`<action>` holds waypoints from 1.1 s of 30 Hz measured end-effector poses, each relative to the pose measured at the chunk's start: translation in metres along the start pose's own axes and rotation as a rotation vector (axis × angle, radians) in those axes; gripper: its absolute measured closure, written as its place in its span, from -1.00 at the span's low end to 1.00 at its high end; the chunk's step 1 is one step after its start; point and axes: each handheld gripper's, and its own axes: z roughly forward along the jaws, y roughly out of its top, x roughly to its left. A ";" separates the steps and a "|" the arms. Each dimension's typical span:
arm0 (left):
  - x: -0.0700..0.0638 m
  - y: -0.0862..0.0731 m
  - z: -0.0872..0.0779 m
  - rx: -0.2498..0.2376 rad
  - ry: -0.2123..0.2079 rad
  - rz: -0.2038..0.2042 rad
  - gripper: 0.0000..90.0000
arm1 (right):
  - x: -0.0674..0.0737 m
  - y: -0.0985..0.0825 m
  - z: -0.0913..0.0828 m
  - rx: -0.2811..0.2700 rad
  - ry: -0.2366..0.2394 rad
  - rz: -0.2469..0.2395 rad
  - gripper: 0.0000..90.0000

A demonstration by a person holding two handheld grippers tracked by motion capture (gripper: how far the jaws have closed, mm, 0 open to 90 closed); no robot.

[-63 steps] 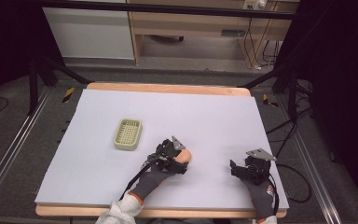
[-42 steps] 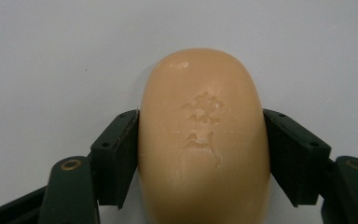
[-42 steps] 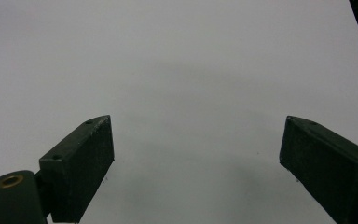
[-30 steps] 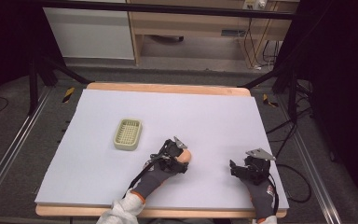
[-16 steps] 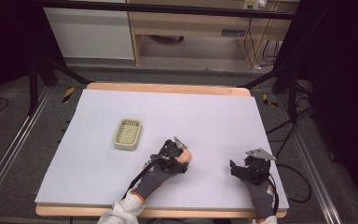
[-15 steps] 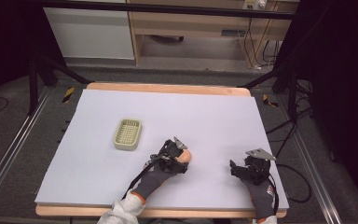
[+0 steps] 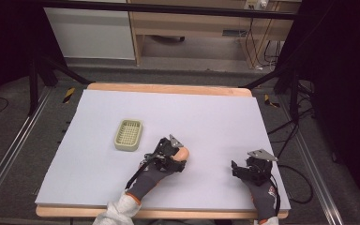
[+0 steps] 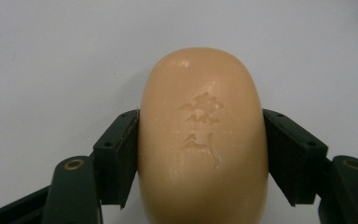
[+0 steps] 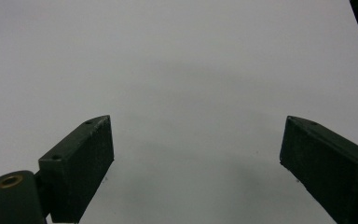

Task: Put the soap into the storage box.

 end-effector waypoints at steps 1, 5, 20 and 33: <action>0.001 0.000 -0.002 -0.004 0.000 -0.001 -0.30 | 0.000 0.000 0.000 0.000 0.000 0.000 -0.78; 0.006 -0.002 -0.012 -0.014 0.009 -0.002 -0.30 | 0.000 0.000 0.000 0.000 0.000 0.003 -0.78; 0.026 -0.014 -0.043 -0.038 0.034 -0.022 -0.30 | 0.000 0.000 0.000 0.000 -0.001 0.000 -0.78; 0.046 -0.031 -0.063 -0.068 0.058 -0.062 -0.30 | 0.001 0.000 0.001 0.002 -0.005 0.005 -0.78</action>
